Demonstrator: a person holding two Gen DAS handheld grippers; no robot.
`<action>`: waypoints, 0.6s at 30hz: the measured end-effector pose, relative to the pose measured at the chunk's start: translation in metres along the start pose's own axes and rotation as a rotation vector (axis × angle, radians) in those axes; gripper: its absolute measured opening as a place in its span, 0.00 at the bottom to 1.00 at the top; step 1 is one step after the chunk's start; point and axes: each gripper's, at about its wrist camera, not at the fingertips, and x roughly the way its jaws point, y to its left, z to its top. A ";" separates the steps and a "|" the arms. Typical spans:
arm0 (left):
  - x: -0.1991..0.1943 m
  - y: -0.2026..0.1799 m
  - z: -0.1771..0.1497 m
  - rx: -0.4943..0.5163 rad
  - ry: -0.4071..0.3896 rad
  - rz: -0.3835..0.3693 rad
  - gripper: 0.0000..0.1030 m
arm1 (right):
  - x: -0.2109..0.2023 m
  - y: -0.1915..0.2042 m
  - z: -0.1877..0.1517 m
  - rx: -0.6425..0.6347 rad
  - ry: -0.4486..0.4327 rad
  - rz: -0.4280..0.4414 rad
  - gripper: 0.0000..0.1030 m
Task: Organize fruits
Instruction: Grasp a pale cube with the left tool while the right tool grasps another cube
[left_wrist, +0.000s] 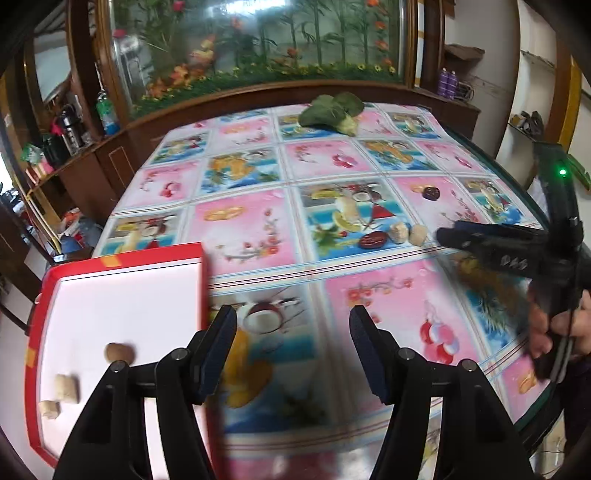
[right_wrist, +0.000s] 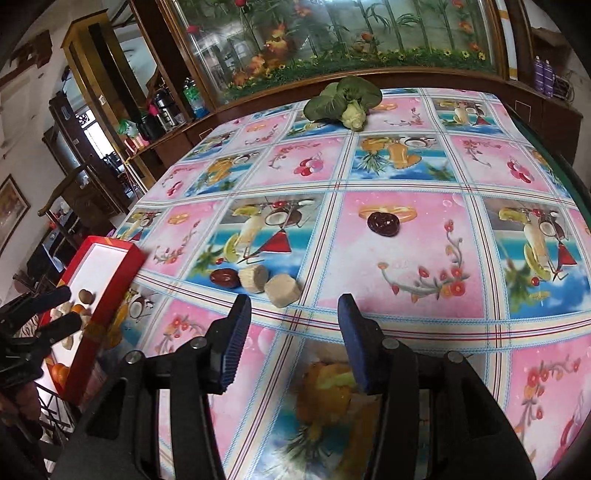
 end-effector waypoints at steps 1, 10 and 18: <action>0.000 -0.002 0.002 0.000 -0.002 -0.002 0.62 | 0.002 0.002 0.000 -0.014 0.007 -0.006 0.49; 0.000 -0.015 0.010 0.021 0.004 -0.009 0.62 | 0.037 0.020 0.003 -0.150 0.071 -0.113 0.32; 0.021 -0.049 0.041 0.089 -0.037 -0.080 0.62 | 0.029 0.002 0.007 -0.093 0.055 -0.124 0.27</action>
